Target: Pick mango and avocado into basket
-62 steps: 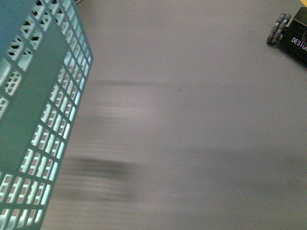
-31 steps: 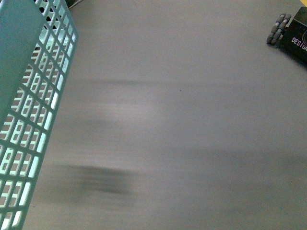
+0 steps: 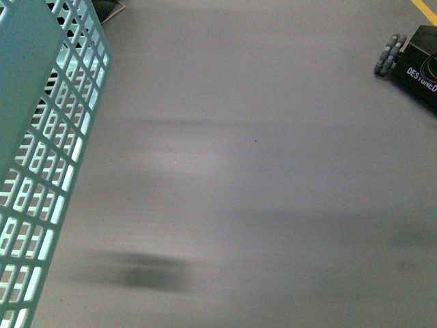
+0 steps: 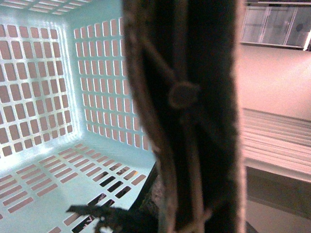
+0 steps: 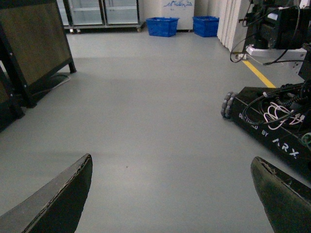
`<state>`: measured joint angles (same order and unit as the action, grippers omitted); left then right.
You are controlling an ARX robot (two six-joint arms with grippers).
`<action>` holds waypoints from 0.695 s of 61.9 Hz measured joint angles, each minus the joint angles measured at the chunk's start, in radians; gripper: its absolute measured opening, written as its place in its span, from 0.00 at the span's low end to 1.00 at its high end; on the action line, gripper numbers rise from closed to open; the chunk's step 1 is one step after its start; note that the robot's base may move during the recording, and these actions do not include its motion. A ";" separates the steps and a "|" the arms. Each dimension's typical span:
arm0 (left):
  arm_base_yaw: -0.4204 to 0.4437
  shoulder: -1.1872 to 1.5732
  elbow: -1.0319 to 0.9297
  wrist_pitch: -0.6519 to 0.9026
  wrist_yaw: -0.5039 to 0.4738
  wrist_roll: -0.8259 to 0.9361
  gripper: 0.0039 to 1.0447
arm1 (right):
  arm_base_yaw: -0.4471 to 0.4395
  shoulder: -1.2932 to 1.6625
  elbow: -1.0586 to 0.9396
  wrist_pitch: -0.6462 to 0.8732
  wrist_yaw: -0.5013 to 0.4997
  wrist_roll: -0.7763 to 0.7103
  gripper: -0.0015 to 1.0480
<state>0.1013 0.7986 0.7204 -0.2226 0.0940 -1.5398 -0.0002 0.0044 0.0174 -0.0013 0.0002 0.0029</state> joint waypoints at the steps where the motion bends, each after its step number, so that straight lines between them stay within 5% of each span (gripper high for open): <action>1: 0.000 0.000 0.000 0.000 0.000 0.000 0.04 | 0.000 0.000 0.000 0.000 0.000 0.000 0.92; 43: 0.000 0.000 0.000 0.000 0.000 -0.001 0.04 | 0.000 0.000 0.000 0.000 0.000 0.000 0.92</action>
<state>0.1013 0.7986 0.7204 -0.2226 0.0940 -1.5406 -0.0002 0.0044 0.0177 -0.0013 0.0002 0.0029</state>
